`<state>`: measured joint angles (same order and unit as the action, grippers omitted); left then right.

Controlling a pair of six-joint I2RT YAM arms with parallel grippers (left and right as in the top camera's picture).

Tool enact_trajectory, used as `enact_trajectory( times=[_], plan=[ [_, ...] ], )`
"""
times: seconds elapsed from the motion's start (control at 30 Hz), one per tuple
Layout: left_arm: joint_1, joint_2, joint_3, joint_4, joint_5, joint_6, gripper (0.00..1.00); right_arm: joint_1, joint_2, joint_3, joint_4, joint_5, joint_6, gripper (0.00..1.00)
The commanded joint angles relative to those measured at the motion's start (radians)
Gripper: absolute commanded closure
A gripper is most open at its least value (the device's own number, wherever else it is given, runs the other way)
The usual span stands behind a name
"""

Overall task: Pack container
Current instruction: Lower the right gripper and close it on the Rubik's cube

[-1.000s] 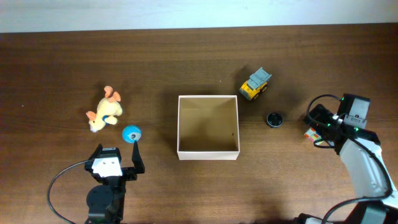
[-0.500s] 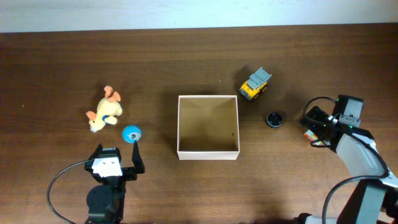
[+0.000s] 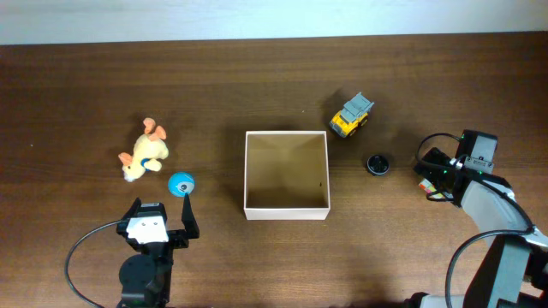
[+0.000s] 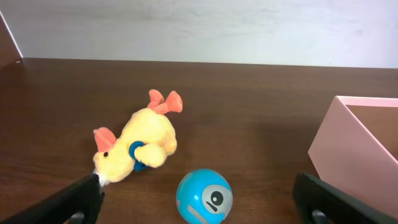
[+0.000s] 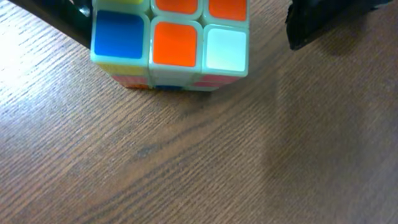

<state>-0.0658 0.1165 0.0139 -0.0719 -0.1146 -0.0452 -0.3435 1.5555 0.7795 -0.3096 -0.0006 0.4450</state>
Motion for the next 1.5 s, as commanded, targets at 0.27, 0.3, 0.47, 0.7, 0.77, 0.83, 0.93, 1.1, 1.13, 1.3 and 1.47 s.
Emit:
enact_trajectory(
  times=[0.27, 0.3, 0.47, 0.7, 0.77, 0.83, 0.93, 1.1, 1.13, 1.3, 1.47],
  plan=[
    [0.003, -0.006, -0.005, -0.001, 0.006, 0.019, 0.01, -0.004, 0.008, -0.009, 0.030, 0.030, 0.037, 0.12],
    [0.003, -0.006, -0.005, -0.001, 0.006, 0.019, 0.01, -0.004, 0.008, -0.009, 0.028, 0.037, 0.048, 0.12],
    [0.003, -0.006, -0.005, -0.001, 0.006, 0.018, 0.01, -0.004, 0.008, -0.009, 0.004, 0.056, 0.110, 0.12],
    [0.003, -0.006, -0.005, -0.001, 0.006, 0.018, 0.01, -0.004, 0.008, -0.009, -0.007, 0.065, 0.125, 0.12],
    [0.003, -0.006, -0.005, -0.001, 0.006, 0.019, 0.01, -0.004, 0.008, -0.009, -0.005, 0.066, 0.124, 0.12],
    [0.003, -0.006, -0.005, -0.001, 0.006, 0.019, 0.01, -0.004, 0.008, -0.009, -0.001, 0.065, 0.113, 0.15],
    [0.003, -0.006, -0.005, -0.001, 0.006, 0.019, 0.01, -0.004, 0.008, -0.009, -0.001, 0.065, 0.109, 0.23],
    [0.003, -0.006, -0.005, -0.001, 0.006, 0.019, 0.01, -0.004, 0.008, -0.009, -0.002, 0.065, 0.109, 0.32],
    [0.003, -0.006, -0.005, -0.001, 0.006, 0.019, 0.01, -0.004, 0.008, -0.009, -0.002, 0.065, 0.109, 0.32],
    [0.003, -0.006, -0.005, -0.001, 0.006, 0.018, 0.01, -0.004, 0.008, -0.009, -0.001, 0.065, 0.109, 0.35],
    [0.003, -0.006, -0.005, -0.001, 0.006, 0.019, 0.01, -0.004, 0.008, -0.009, -0.001, 0.065, 0.110, 0.40]
  ],
)
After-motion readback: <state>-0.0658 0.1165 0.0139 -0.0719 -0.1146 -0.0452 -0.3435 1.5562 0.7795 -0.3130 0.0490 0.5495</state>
